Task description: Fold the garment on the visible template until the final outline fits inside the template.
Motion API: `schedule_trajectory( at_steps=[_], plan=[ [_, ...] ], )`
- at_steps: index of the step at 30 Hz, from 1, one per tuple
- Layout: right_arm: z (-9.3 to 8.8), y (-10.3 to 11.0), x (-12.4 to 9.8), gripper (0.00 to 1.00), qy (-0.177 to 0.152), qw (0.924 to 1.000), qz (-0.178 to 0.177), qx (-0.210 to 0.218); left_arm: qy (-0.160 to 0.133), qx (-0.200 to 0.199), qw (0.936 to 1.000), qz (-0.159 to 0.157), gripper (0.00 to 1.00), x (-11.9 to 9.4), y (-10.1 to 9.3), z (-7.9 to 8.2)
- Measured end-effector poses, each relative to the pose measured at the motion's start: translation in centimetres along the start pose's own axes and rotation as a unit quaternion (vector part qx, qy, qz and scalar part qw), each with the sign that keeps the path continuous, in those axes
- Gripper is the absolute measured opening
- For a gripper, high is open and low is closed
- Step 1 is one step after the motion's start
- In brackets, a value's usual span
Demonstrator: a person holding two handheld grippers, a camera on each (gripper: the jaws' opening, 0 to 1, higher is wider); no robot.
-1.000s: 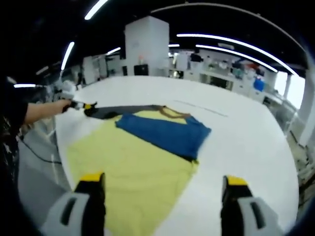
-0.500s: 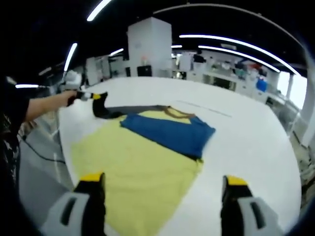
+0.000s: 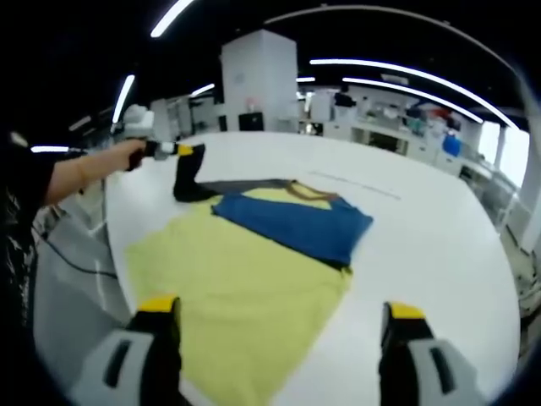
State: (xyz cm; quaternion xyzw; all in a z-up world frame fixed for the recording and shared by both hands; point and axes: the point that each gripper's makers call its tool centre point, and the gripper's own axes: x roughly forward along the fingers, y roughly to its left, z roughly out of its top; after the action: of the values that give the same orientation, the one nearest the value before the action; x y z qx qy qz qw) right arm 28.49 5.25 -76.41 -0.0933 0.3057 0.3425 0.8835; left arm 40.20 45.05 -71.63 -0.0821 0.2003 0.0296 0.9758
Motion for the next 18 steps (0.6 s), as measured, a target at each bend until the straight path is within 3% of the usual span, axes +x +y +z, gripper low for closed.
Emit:
schedule_trajectory(
  at_steps=[13, 18],
  plan=[
    [-0.2, 0.5, -0.1, 0.99, 0.002, 1.0000, 0.007, -0.003, -0.010, 0.013, 0.9982, -0.057, 0.00, 2.4, -5.6, 3.5],
    [-0.3, 0.4, -0.1, 0.99, 0.002, 1.0000, 0.008, -0.003, -0.013, 0.013, 0.9966, -0.081, 0.00, 2.9, -8.6, 3.8]
  ],
)
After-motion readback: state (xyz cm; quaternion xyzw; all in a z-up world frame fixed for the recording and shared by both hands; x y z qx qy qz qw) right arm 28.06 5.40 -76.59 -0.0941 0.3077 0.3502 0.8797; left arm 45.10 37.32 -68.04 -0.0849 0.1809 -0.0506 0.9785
